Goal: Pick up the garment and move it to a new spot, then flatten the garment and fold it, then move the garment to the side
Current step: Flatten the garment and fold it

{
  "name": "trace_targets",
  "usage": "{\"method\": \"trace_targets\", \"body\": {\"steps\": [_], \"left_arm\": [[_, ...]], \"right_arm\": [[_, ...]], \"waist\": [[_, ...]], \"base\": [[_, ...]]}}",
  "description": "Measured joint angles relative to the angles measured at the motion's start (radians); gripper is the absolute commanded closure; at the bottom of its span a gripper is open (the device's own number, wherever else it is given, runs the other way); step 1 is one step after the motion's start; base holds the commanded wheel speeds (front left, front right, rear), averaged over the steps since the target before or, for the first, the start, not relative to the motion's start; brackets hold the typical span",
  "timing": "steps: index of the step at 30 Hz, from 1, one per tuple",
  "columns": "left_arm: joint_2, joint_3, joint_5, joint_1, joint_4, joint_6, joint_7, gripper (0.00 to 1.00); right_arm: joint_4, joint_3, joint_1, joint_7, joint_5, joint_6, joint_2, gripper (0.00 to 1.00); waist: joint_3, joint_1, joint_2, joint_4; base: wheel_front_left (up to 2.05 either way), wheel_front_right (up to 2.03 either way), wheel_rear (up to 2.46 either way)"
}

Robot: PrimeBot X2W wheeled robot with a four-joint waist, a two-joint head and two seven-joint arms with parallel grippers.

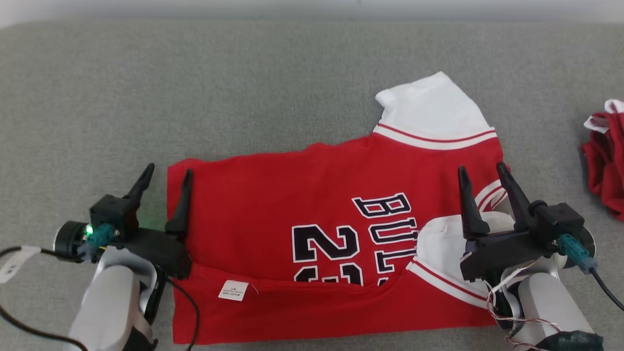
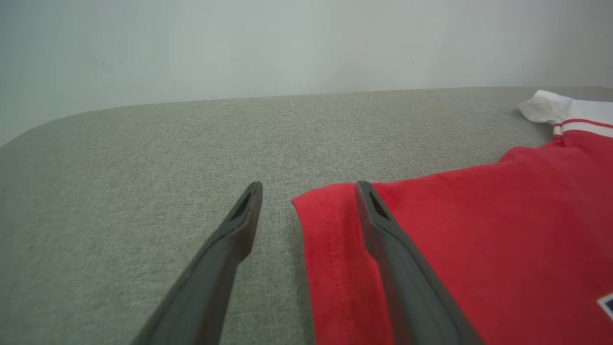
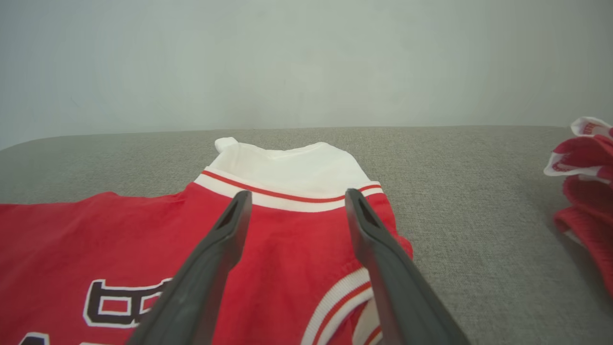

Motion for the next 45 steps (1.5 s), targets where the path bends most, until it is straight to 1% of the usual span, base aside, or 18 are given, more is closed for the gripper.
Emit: {"method": "trace_targets", "body": {"steps": [6, 8, 12, 16, 22, 28, 31, 34, 36, 41, 45], "left_arm": [[0.013, 0.034, -0.015, -0.068, 0.150, 0.021, 0.000, 0.00], [0.016, 0.042, -0.016, -0.084, 0.168, 0.029, 0.000, 0.00], [0.018, 0.048, -0.026, -0.105, 0.198, 0.022, -0.002, 0.00], [0.011, 0.046, -0.045, -0.115, 0.193, 0.006, -0.001, 0.00], [-0.015, 0.035, -0.082, -0.108, 0.140, -0.016, 0.000, 0.00], [-0.018, 0.050, -0.091, -0.081, 0.082, -0.017, 0.000, 0.00], [-0.017, 0.071, -0.084, -0.065, 0.035, -0.007, 0.000, 0.00], [-0.023, 0.071, -0.076, -0.048, 0.014, -0.007, 0.000, 0.00], [-0.027, 0.059, -0.077, -0.043, 0.026, -0.009, 0.000, 0.00], [-0.029, 0.044, -0.069, -0.053, 0.114, -0.016, 0.000, 0.00], [-0.022, 0.041, -0.056, -0.092, 0.167, -0.007, 0.000, 0.00]], "right_arm": [[-0.010, 0.001, -0.008, 0.000, 0.009, 0.000, 0.002, 0.00], [-0.016, -0.005, -0.009, 0.000, 0.013, 0.000, 0.001, 0.00], [-0.035, -0.016, -0.025, 0.000, 0.019, 0.000, -0.005, 0.00], [-0.040, -0.018, -0.026, 0.000, 0.018, 0.000, -0.007, 0.00], [-0.035, -0.018, -0.025, 0.000, 0.019, 0.000, -0.004, 0.00], [-0.028, -0.024, -0.019, 0.000, 0.023, 0.000, 0.004, 0.00], [-0.026, -0.028, -0.011, 0.000, 0.023, 0.000, 0.010, 0.00], [-0.024, -0.031, -0.003, 0.000, 0.023, 0.000, 0.011, 0.00], [-0.023, -0.030, -0.003, 0.000, 0.023, 0.000, 0.012, 0.00], [-0.021, -0.017, -0.004, 0.000, 0.024, 0.000, 0.016, 0.00], [-0.023, -0.011, -0.007, 0.000, 0.028, 0.000, 0.015, 0.00]], "waist": [[0.055, 0.0000, 0.0000, -0.018], [0.065, -0.0001, 0.0000, -0.027], [0.080, -0.0003, 0.0000, -0.039], [0.081, -0.0003, 0.0000, -0.038], [0.071, -0.0002, 0.0000, -0.031], [0.059, -0.0002, 0.0000, -0.026], [0.051, -0.0003, 0.0000, -0.024], [0.044, -0.0003, 0.0000, -0.022], [0.040, -0.0004, 0.0000, -0.021], [0.039, -0.0004, 0.0000, -0.031], [0.046, -0.0003, 0.0000, -0.044]], "base": [[0.00, 0.00, 0.00], [0.00, 0.00, 0.00], [0.00, 0.00, 0.00], [0.00, 0.00, 0.00], [0.00, 0.00, 0.00], [0.00, 0.00, 0.00], [0.00, 0.00, 0.00], [0.00, 0.00, 0.00], [0.00, 0.00, 0.00], [0.00, 0.00, 0.00], [0.00, 0.00, 0.00]]}}
